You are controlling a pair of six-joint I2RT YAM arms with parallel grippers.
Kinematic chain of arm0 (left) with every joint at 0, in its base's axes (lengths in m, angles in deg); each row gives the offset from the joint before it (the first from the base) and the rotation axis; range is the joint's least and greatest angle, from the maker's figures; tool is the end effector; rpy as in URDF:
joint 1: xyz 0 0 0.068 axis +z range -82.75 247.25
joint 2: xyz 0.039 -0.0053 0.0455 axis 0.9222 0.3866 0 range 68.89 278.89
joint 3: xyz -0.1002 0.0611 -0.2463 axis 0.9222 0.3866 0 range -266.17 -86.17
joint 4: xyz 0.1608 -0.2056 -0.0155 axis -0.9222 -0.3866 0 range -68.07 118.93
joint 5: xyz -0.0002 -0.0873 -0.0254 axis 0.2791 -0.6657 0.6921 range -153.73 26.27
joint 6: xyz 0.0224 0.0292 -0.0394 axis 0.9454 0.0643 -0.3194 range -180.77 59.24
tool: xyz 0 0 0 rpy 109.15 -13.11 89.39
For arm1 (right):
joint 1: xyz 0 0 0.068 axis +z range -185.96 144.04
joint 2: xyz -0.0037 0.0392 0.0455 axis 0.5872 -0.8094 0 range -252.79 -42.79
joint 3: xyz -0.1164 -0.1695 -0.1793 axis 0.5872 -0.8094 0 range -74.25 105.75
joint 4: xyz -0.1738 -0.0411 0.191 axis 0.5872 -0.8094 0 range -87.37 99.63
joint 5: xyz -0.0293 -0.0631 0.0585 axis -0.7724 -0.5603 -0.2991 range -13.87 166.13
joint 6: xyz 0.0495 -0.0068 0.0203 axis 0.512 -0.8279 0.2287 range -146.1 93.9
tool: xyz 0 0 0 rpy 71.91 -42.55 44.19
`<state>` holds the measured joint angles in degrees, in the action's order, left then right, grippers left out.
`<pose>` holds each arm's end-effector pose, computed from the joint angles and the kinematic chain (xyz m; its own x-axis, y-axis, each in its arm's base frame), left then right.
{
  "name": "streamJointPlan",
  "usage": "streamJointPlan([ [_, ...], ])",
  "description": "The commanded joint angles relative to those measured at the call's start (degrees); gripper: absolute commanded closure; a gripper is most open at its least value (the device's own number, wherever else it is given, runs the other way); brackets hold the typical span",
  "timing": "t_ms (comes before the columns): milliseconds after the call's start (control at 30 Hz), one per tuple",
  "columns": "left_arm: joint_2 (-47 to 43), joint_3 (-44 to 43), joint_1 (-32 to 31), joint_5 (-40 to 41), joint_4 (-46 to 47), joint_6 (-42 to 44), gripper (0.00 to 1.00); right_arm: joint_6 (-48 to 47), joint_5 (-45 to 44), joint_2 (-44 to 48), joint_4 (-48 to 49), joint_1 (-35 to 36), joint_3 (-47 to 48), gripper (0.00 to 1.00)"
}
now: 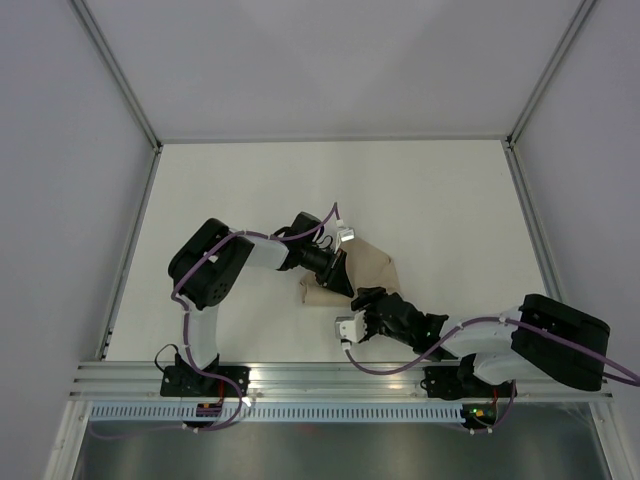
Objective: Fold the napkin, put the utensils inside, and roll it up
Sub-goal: Roll the napkin with the utensil
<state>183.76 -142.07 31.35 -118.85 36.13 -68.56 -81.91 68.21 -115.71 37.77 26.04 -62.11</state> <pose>0.2802 -0.2390 0.0999 -0.7316 0.4339 -0.5257 0.6534 0.2264 -0.7224 0.1013 0.1800 0.1223 0.5360 -0.7371 -0.4117 -0.6704 -0.0751 -0.7382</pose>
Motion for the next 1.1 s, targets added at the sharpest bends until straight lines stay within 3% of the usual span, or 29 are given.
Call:
streamJointPlan([
  [0, 5.89, 2.64, 0.57, 17.5, -6.85, 4.19, 0.98, -0.88, -1.66, -4.41, 3.32, -0.21, -0.63, 0.38],
  [167, 5.89, 2.64, 0.57, 17.32, -6.85, 4.36, 0.98, -1.58, -1.66, -8.37, 3.33, -0.12, 0.42, 0.43],
  [267, 5.72, 2.72, 0.57, 16.97, -6.85, 4.54, 0.98, -0.97, -1.4, -9.16, -1.32, -0.21, 3.23, 0.51],
  [300, 5.54, 2.81, 0.65, 16.79, -6.85, 4.54, 0.98, -1.31, -1.05, -8.99, -2.29, -0.3, 3.5, 0.58],
  [567, -2.53, 5.62, 0.74, 18.54, -2.9, 4.98, 0.94, 2.02, 6.86, -12.23, -30.21, -0.91, 16.32, 0.71],
  [800, -9.04, 3.52, 1.97, 19.34, 0.62, 2.43, 0.79, 4.83, 11.08, -15.84, -46.23, -1.35, 26.86, 0.72],
  [1067, -12.03, 0.35, 2.24, 23.82, 2.9, 1.73, 0.75, 7.03, 13.72, -19.89, -58.63, -2.23, 32.77, 0.74],
])
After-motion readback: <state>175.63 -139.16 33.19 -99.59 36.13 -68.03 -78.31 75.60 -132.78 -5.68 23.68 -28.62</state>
